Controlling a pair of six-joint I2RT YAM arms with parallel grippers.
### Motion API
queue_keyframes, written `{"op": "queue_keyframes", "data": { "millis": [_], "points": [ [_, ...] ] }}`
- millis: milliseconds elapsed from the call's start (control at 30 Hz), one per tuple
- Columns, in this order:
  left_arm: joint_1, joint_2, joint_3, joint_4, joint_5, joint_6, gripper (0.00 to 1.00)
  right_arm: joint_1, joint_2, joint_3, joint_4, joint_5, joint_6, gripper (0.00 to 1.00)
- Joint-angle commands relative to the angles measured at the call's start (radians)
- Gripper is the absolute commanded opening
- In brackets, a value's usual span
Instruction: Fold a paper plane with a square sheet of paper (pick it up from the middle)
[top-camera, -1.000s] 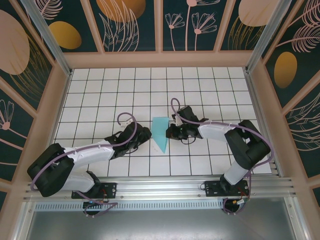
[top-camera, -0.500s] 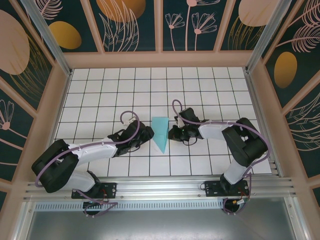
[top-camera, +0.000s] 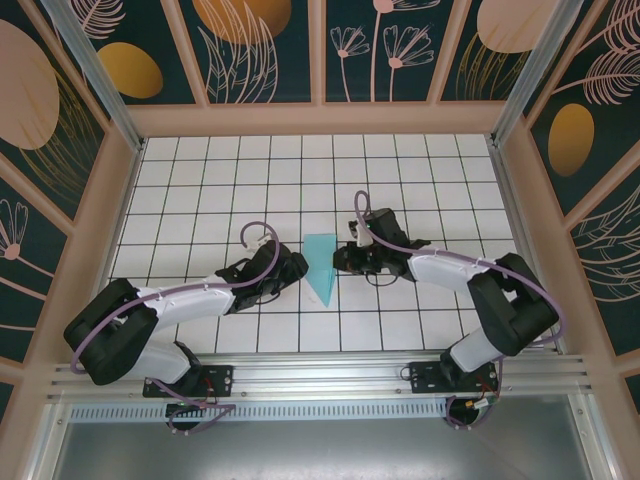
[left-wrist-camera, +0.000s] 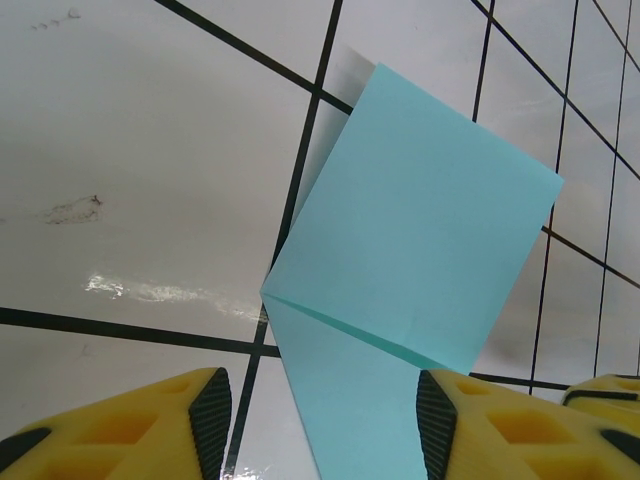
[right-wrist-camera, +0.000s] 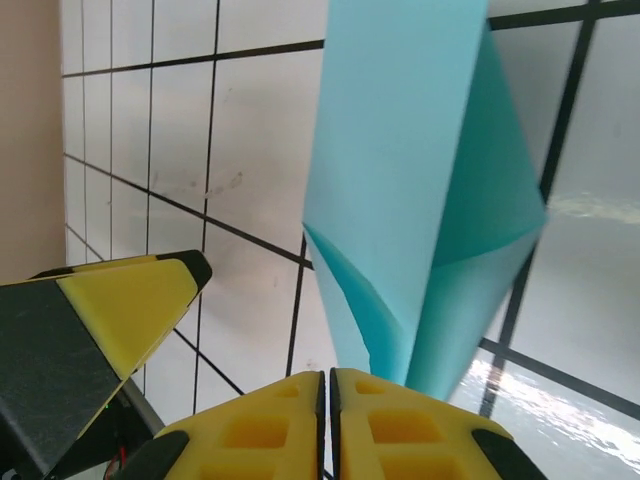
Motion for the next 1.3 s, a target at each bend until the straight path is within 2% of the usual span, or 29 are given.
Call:
{"op": "queue_keyframes", "data": {
  "millis": [0, 200, 667, 900, 1067, 1267],
  "points": [
    [0.011, -0.015, 0.008, -0.012, -0.01, 0.015, 0.56, 0.013, 0.062, 0.022, 0.046, -0.033, 0.029, 0.14],
    [0.015, -0.003, 0.013, -0.016, 0.009, 0.022, 0.57, 0.01, 0.125, 0.034, 0.03, -0.019, 0.005, 0.13],
    [0.017, 0.003, 0.015, -0.029, -0.003, 0.019, 0.56, 0.027, 0.068, 0.059, 0.019, -0.018, 0.01, 0.14],
    [0.02, -0.003, 0.013, -0.042, -0.012, 0.017, 0.57, 0.038, 0.124, 0.077, 0.031, -0.066, -0.002, 0.15],
    [0.019, 0.003, 0.013, -0.038, -0.006, 0.015, 0.57, 0.039, 0.175, 0.079, 0.015, -0.016, -0.013, 0.14],
    [0.024, 0.012, 0.02, -0.021, 0.021, 0.026, 0.57, 0.011, 0.186, 0.041, 0.045, -0.016, -0.015, 0.14]
  ]
}}
